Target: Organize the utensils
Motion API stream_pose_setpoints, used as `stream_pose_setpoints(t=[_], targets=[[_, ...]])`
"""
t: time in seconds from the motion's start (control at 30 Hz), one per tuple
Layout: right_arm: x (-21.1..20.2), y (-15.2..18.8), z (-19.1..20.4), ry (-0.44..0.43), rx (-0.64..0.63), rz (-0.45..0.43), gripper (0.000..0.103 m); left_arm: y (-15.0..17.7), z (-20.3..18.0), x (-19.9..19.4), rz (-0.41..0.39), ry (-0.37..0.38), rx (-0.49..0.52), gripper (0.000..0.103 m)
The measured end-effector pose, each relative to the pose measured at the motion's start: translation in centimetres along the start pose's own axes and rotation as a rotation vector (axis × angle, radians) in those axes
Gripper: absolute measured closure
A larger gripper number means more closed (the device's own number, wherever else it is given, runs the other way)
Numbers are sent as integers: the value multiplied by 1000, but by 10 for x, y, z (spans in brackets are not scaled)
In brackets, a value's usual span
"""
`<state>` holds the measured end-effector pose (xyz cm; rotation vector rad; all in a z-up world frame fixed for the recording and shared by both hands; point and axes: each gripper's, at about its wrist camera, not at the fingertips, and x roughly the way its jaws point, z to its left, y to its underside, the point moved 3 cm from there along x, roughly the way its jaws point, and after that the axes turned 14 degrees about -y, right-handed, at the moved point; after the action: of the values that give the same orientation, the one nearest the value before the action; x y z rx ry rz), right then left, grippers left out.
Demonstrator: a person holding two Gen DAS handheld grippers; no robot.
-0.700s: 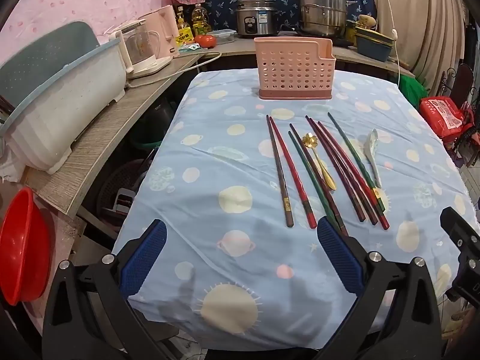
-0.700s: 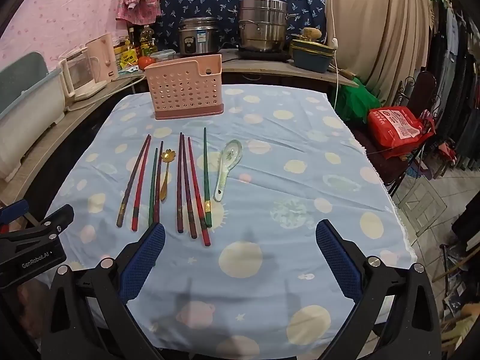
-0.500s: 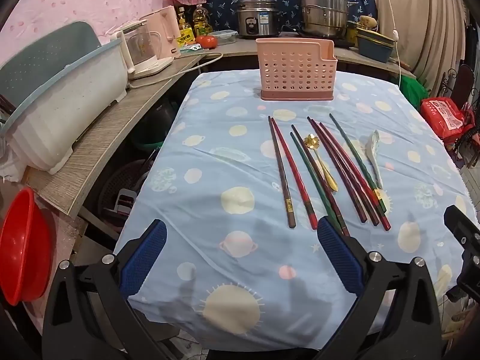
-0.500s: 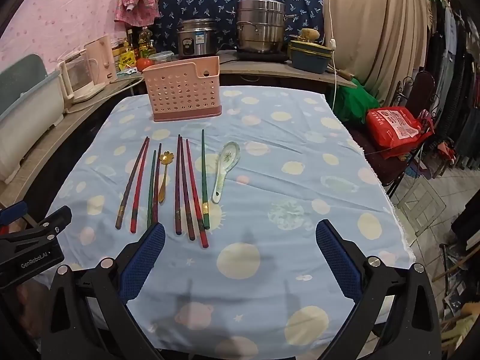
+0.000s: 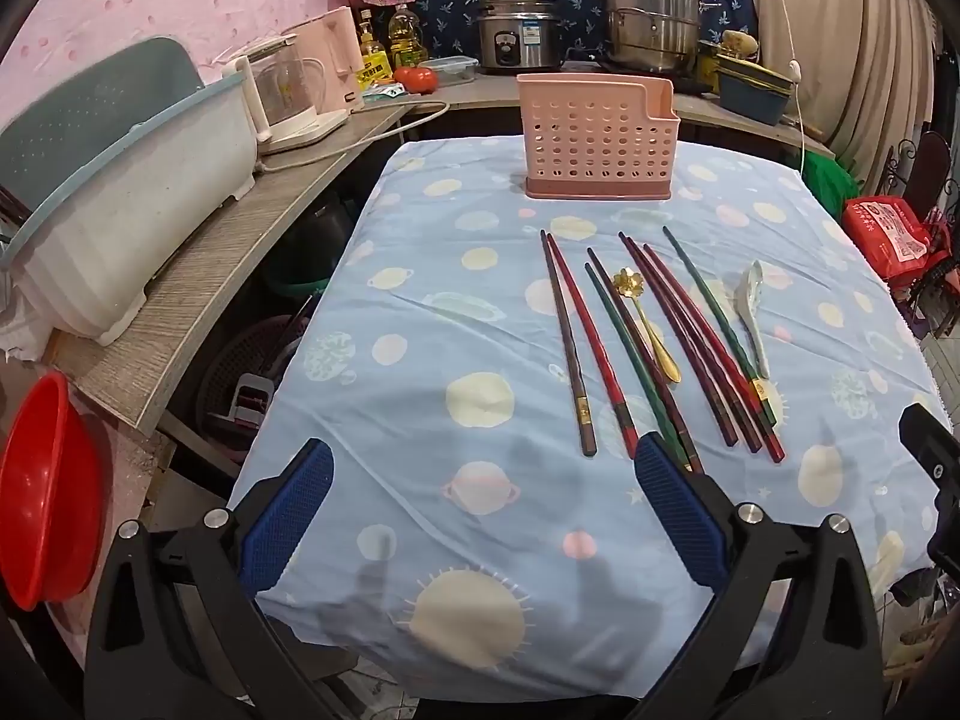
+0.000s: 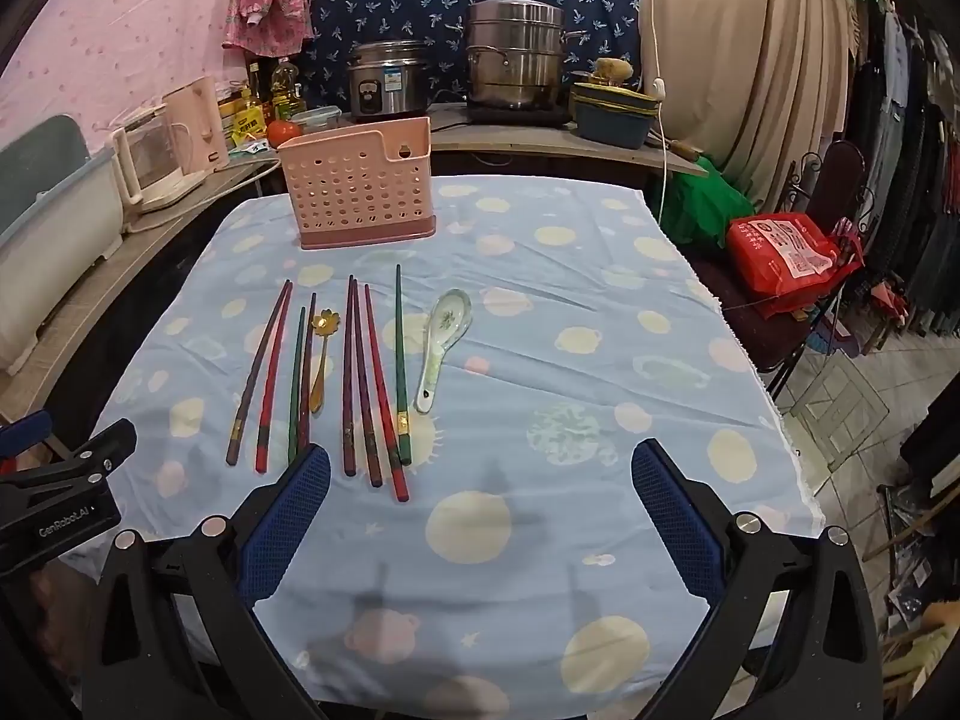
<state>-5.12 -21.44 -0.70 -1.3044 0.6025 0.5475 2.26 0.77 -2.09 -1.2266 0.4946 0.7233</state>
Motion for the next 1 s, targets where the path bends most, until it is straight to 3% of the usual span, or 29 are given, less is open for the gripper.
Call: stream_pose_setpoints(t=[1.0], targets=[[-2,-4,-3,-3,6,-9,6,-6,5,-3,-10,-8,-18,7]])
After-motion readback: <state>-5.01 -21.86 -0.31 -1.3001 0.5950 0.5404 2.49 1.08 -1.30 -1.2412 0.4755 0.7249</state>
